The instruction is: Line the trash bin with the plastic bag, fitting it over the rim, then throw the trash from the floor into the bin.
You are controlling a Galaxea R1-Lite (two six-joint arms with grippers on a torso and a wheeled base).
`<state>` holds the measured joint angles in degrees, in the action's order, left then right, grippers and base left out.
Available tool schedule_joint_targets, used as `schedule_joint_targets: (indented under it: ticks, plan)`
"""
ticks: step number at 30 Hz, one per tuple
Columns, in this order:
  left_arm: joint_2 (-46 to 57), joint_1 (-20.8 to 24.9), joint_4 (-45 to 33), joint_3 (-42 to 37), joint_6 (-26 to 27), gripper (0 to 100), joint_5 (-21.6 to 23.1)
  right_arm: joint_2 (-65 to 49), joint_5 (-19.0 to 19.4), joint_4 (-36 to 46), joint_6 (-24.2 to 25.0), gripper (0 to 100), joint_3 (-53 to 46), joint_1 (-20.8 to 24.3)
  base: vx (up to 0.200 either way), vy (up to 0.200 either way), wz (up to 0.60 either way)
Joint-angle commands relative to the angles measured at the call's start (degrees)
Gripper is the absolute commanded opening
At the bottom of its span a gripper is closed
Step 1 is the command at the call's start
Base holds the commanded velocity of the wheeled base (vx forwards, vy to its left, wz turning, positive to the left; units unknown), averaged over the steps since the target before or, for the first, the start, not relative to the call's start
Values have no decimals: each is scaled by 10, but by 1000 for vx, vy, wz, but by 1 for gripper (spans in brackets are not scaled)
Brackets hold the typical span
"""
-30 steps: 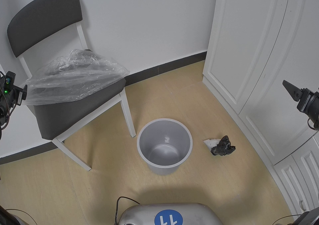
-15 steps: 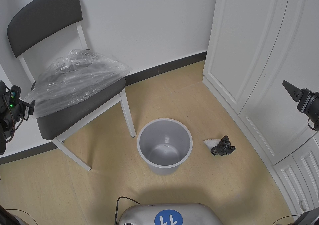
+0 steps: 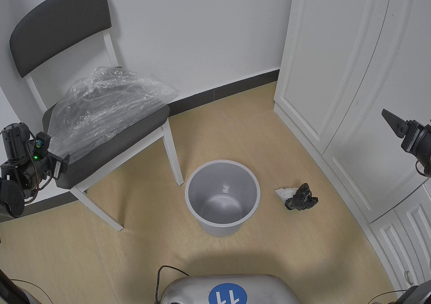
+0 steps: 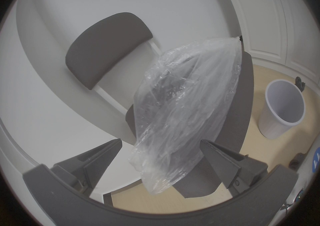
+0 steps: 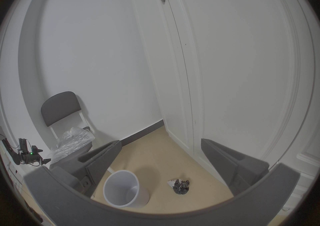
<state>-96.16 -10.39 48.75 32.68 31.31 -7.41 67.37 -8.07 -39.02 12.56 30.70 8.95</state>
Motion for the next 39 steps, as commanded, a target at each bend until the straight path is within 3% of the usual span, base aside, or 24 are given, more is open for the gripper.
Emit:
schedule_joint_targets:
  ticks: [1, 10, 27, 32, 39]
  plan:
    - [-27, 6, 2, 0, 1, 100, -1, 0, 0, 0, 0, 100, 1, 0, 0, 0, 0]
    - [-59, 6, 53, 23, -1, 100, -1, -1, 0, 0, 1, 100, 1, -1, 0, 0, 0]
    - [-39, -2, 47, 54, -22, 100, 1, -2, 0, -1, 1, 100, 1, -1, 0, 0, 0]
    - [11, -6, -23, 67, -26, 100, 33, -2, 1, 0, 0, 100, 2, -1, 0, 0, 0]
    - [6, -18, -79, 112, -47, 100, 33, -3, 1, 0, 0, 100, 2, -1, 0, 0, 0]
